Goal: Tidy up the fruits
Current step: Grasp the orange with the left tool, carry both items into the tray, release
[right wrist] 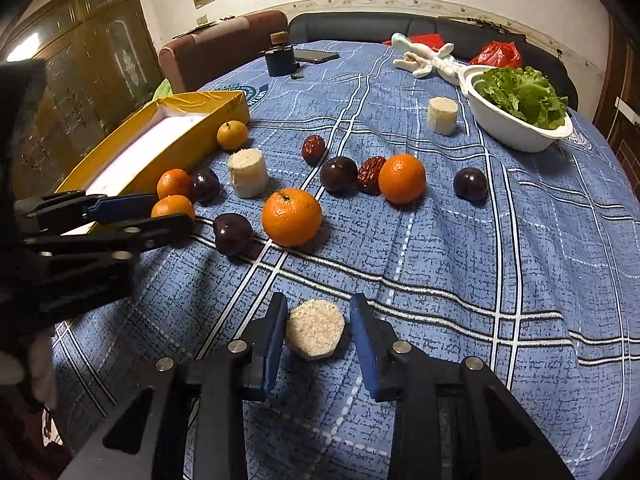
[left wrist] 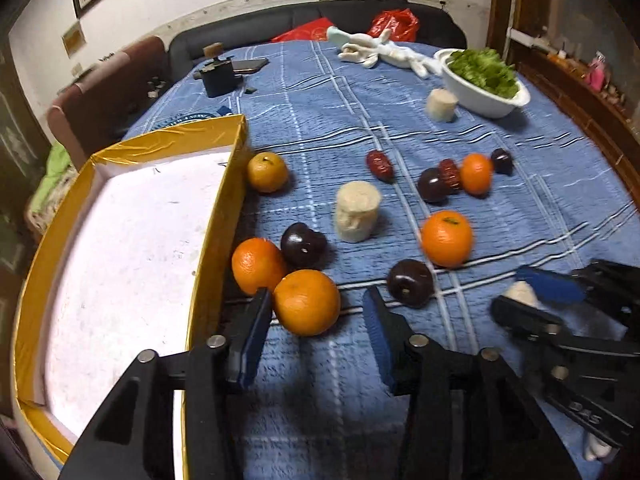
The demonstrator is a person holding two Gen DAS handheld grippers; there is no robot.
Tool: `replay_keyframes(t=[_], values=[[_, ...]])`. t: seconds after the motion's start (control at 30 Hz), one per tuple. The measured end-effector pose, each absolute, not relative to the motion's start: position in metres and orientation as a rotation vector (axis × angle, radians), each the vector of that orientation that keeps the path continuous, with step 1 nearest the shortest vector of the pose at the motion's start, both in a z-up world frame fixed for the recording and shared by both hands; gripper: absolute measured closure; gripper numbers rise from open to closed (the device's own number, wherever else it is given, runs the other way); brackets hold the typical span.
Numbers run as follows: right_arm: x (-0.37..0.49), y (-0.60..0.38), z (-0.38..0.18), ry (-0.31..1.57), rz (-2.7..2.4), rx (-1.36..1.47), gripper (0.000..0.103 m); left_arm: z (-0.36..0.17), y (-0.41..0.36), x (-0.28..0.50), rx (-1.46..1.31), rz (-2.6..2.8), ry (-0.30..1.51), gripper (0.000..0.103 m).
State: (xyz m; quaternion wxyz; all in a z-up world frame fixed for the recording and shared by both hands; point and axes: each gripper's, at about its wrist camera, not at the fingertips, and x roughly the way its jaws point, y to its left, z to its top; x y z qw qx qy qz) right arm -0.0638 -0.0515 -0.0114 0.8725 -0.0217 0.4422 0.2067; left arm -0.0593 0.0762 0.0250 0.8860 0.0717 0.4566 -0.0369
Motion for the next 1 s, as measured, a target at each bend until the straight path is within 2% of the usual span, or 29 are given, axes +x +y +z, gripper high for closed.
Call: replay_keyframes(t=[0.07, 0.17, 0.33, 0.53, 0.6, 0.7, 0.8, 1.0], values=[[-0.063, -0.051, -0.011, 0.922, 0.432, -0.045, 0.067, 0.021, 0.074, -0.058, 0.166, -0.077, 0.944, 0.055], [-0.062, -0.052, -0.012, 0.92, 0.438, -0.041, 0.067, 0.02, 0.07, -0.062, 0.253, -0.042, 0.904, 0.07], [-0.066, -0.054, -0.009, 0.95, 0.42, -0.042, 0.067, 0.031, 0.097, -0.067, 0.072, -0.114, 0.917, 0.07], [-0.078, -0.066, -0.009, 0.982, 0.37, 0.004, 0.067, 0.06, 0.135, -0.087, -0.122, -0.177, 0.853, 0.07], [-0.083, -0.067, -0.008, 0.981, 0.358, 0.02, 0.074, 0.068, 0.154, -0.093, -0.168, -0.176, 0.832, 0.07], [-0.087, -0.06, 0.001, 0.959, 0.328, 0.004, 0.074, 0.075, 0.185, -0.099, -0.205, -0.122, 0.8, 0.07], [-0.088, -0.038, 0.024, 0.918, 0.36, -0.013, 0.074, 0.076, 0.224, -0.098, -0.257, -0.048, 0.785, 0.07], [-0.081, 0.068, 0.065, 0.863, 0.6, -0.07, 0.073, 0.057, 0.292, -0.097, -0.323, 0.133, 0.8, 0.07]])
